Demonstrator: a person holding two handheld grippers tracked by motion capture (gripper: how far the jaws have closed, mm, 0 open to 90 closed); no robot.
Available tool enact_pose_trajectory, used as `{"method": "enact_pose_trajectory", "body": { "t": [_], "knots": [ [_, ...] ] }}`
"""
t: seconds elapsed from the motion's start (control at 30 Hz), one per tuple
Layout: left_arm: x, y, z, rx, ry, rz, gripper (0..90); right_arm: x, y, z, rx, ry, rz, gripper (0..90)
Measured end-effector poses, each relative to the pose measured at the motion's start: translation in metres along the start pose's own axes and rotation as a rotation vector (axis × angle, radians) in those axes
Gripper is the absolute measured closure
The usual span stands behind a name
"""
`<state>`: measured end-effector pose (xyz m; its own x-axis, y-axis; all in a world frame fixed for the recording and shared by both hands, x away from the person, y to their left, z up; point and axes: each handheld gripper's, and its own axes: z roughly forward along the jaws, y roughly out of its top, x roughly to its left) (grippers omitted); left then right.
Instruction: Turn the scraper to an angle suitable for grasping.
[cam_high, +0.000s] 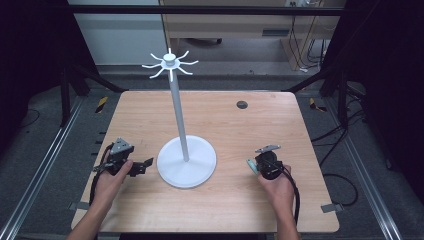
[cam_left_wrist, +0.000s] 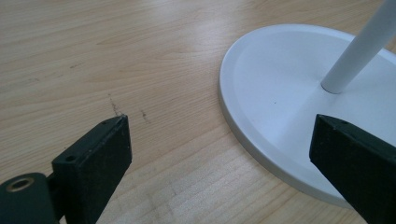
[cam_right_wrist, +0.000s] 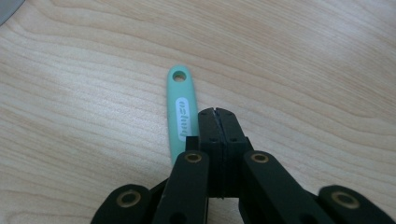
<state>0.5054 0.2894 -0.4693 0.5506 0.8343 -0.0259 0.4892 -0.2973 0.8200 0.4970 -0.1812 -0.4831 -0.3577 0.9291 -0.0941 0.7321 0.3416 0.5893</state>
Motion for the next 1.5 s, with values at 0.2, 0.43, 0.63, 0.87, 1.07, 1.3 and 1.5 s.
{"method": "enact_pose_trajectory", "body": {
  "t": [0.2,0.43,0.63,0.87,1.07,1.3,1.5],
  "knots": [
    [0.000,0.000,0.001,0.006,-0.002,0.003,5.4,0.000,-0.001,0.000,-0.003,0.013,0.008,90.0],
    [0.000,0.000,0.001,0.006,-0.003,0.002,5.4,0.006,-0.002,-0.002,-0.010,0.095,-0.017,90.0],
    [0.000,0.000,0.000,0.007,-0.001,0.002,5.4,0.012,-0.003,-0.004,-0.006,0.120,-0.054,90.0],
    [0.002,-0.001,0.000,0.006,0.006,-0.005,5.4,0.014,0.006,-0.015,-0.001,0.112,-0.071,90.0],
    [0.003,-0.001,0.000,0.003,0.005,-0.012,5.4,0.023,0.021,-0.027,0.038,0.101,-0.134,90.0],
    [0.004,-0.001,0.000,-0.001,0.003,-0.018,5.4,0.031,0.027,-0.019,0.109,0.112,-0.158,90.0],
    [0.004,-0.001,0.000,-0.001,0.001,-0.019,5.4,0.034,0.031,-0.011,0.161,0.113,-0.175,84.2]
  ]
}}
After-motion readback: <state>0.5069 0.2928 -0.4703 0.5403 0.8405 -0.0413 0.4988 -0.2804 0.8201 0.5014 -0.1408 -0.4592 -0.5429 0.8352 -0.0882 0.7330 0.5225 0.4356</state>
